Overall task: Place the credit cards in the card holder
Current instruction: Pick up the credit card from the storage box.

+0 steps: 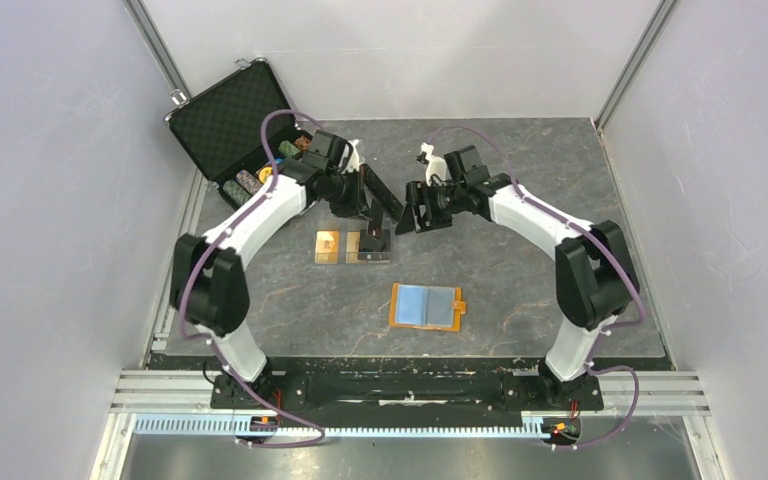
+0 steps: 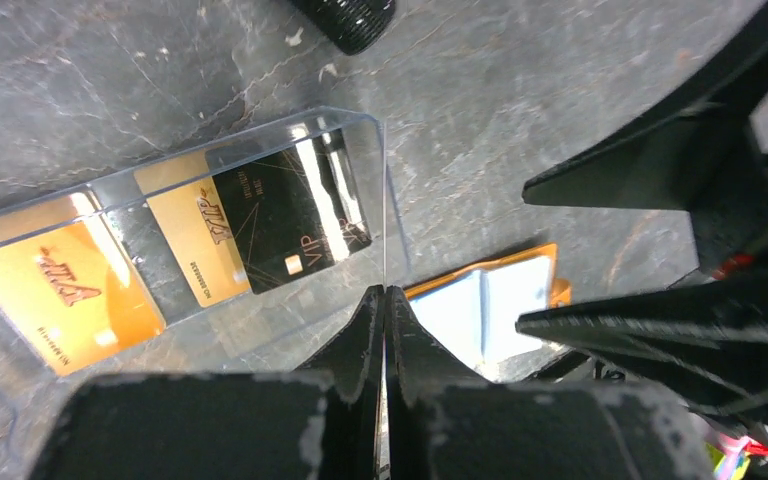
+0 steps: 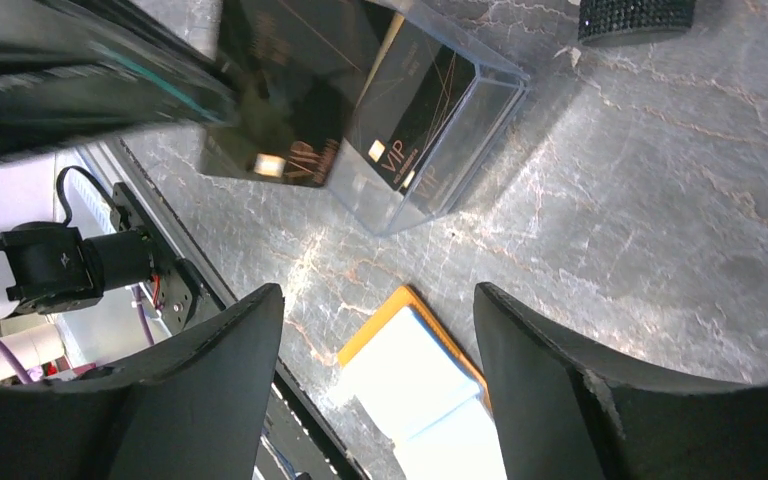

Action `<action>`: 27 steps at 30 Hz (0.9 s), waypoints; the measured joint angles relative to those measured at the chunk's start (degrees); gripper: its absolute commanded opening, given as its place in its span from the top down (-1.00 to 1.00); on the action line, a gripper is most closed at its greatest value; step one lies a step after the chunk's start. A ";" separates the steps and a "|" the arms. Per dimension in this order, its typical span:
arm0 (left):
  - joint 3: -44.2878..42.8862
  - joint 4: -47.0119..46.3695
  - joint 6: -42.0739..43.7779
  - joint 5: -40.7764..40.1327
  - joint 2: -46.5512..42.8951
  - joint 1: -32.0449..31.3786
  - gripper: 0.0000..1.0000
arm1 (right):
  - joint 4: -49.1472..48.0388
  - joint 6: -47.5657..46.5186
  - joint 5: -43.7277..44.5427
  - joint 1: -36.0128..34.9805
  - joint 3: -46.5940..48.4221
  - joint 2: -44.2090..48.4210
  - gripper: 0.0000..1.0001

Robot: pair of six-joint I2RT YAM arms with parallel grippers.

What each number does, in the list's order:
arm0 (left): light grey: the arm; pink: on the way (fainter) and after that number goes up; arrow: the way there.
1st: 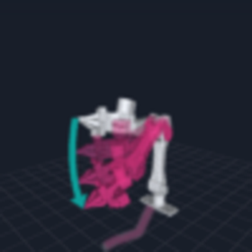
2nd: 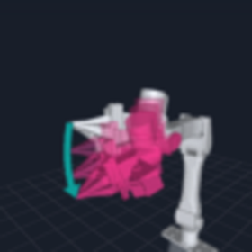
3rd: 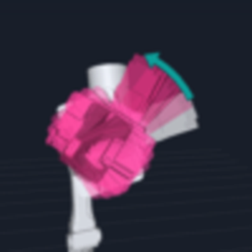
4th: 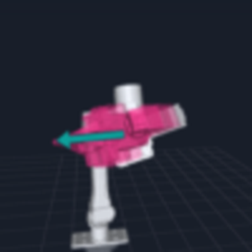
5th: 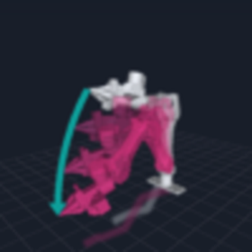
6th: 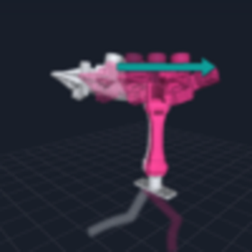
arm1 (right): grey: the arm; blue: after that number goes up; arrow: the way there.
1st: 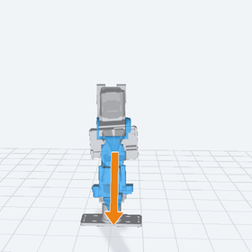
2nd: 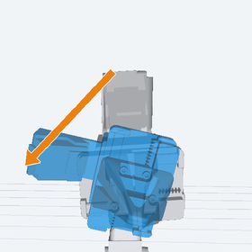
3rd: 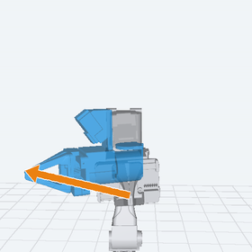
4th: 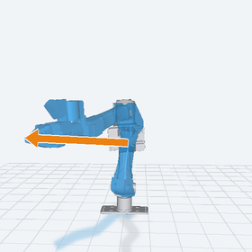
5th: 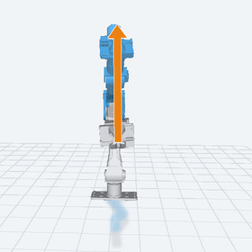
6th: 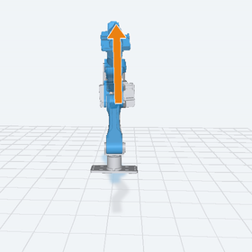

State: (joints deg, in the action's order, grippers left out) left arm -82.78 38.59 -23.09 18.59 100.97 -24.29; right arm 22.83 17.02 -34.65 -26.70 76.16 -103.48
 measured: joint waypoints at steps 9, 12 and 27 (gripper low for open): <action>4.11 -2.47 -0.24 0.70 -11.85 0.00 0.96 | -0.61 -0.04 0.24 1.99 -6.71 6.62 -0.50; 8.44 -5.20 -1.77 3.34 -13.81 0.00 0.96 | -0.48 -0.17 0.22 2.25 -8.59 7.19 -0.50; 34.93 -28.04 -19.21 10.08 -20.31 -7.61 0.95 | 1.84 -3.63 0.44 2.38 -21.53 12.04 -0.27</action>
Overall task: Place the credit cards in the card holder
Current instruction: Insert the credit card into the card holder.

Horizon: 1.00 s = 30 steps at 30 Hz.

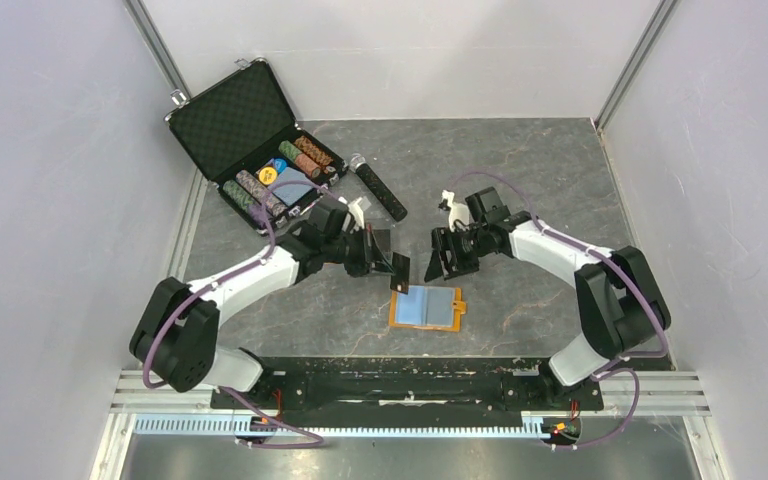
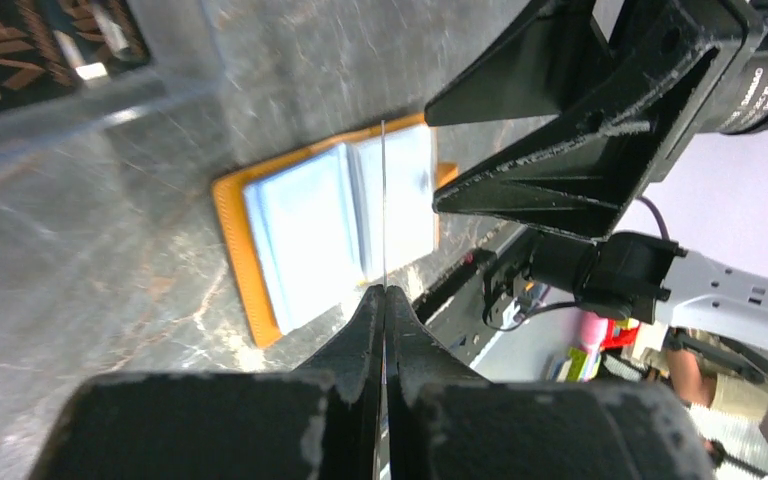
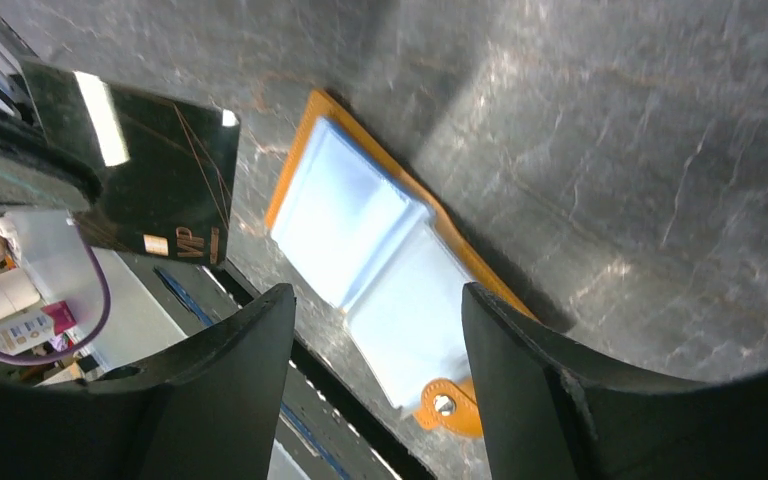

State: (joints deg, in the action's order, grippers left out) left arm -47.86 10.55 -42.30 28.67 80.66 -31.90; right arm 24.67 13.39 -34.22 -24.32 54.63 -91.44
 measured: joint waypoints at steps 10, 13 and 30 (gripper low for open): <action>4.61 -14.36 -5.46 -0.11 4.31 -8.35 0.96 | 1.05 -0.90 0.31 0.00 -6.56 5.60 -0.10; 5.11 -17.03 -5.88 -0.22 6.19 -9.11 0.96 | 1.55 -1.18 0.61 0.02 -7.54 6.71 -0.03; 10.64 -21.70 -6.62 -3.08 7.89 -9.35 0.96 | -0.15 -1.03 0.37 0.00 -14.29 6.43 0.30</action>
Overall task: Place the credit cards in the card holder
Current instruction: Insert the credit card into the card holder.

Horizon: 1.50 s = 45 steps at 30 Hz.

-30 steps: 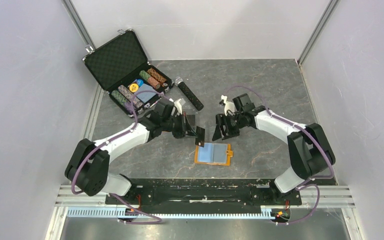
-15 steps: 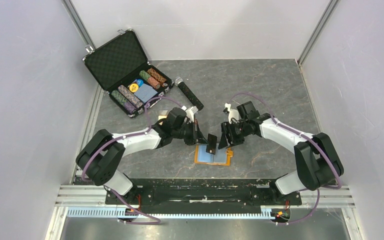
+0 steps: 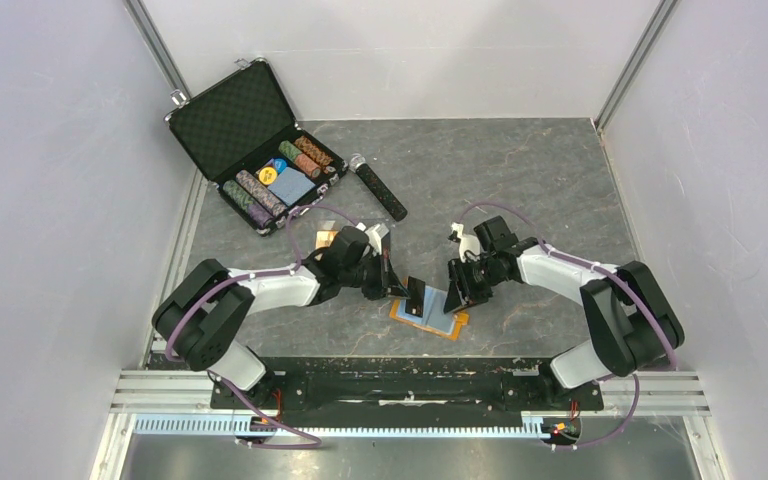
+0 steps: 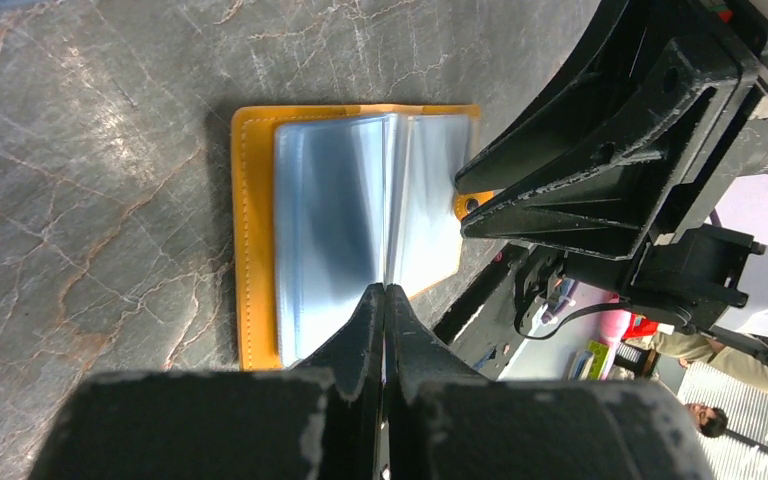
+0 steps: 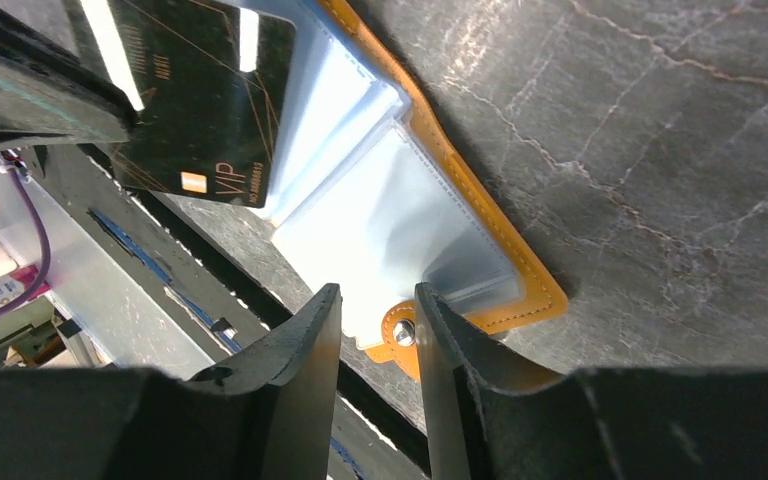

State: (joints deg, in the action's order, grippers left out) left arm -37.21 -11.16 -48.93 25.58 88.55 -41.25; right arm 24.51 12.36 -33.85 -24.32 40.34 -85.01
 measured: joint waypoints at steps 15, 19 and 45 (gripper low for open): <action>0.63 -4.72 -0.94 0.68 2.69 -0.48 0.96 | 0.07 -0.17 0.94 0.00 -0.11 -1.09 0.32; 0.35 -5.07 -0.94 1.64 4.98 -0.87 0.96 | 0.07 -0.17 0.94 0.00 -0.11 -1.09 0.32; -0.92 -4.59 -0.94 1.40 2.86 -1.38 0.96 | 0.00 -0.17 0.90 0.00 -0.11 -1.25 0.33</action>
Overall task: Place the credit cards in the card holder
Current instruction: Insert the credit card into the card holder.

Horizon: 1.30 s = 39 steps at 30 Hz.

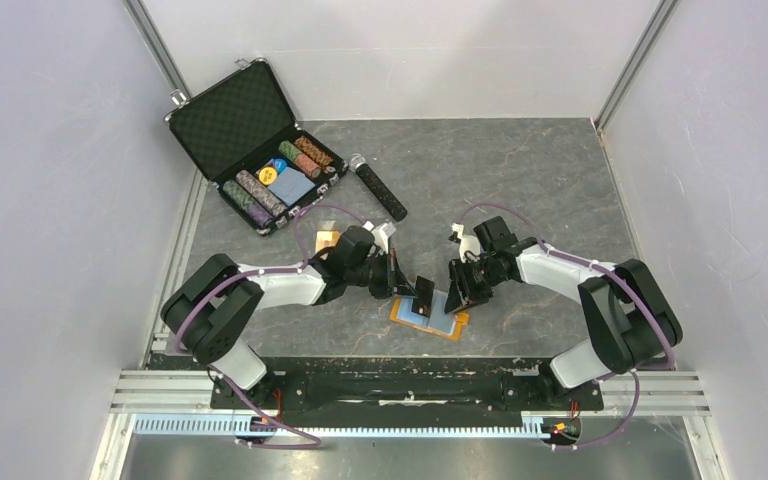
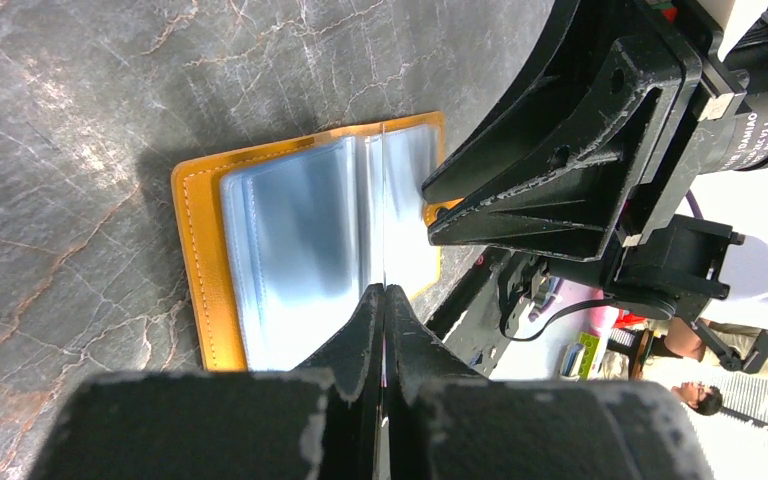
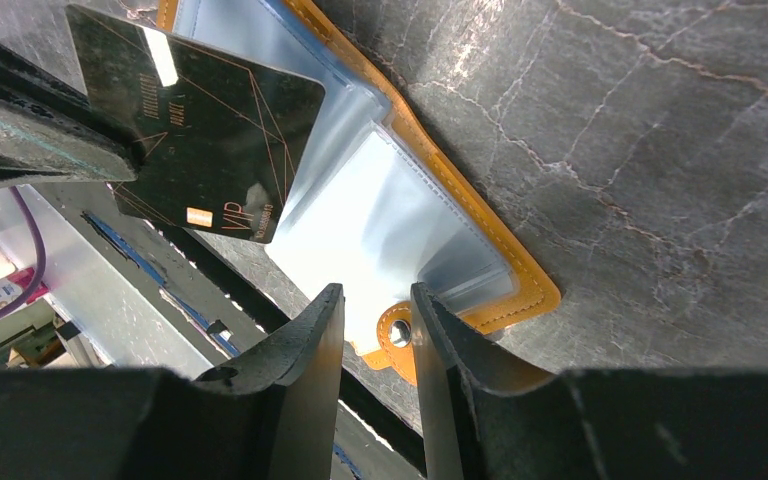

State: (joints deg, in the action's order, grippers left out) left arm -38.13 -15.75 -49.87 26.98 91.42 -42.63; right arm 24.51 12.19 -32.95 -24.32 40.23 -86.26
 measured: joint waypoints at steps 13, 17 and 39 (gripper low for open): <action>0.00 -0.26 0.02 0.11 1.66 0.00 0.95 | -0.02 0.00 0.00 0.02 0.00 -0.04 0.33; 0.00 -0.31 0.02 0.24 2.01 0.00 0.96 | 0.00 0.00 0.00 0.02 0.00 -0.04 0.33; 0.04 -0.50 -0.98 1.38 2.01 -1.22 0.96 | 0.00 0.33 -0.04 0.00 0.09 0.09 0.10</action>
State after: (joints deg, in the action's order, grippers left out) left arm -38.09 -16.25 -50.85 28.36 93.43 -43.86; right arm 24.51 12.51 -32.99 -24.32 40.32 -86.17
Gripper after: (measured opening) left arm 0.028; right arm 0.393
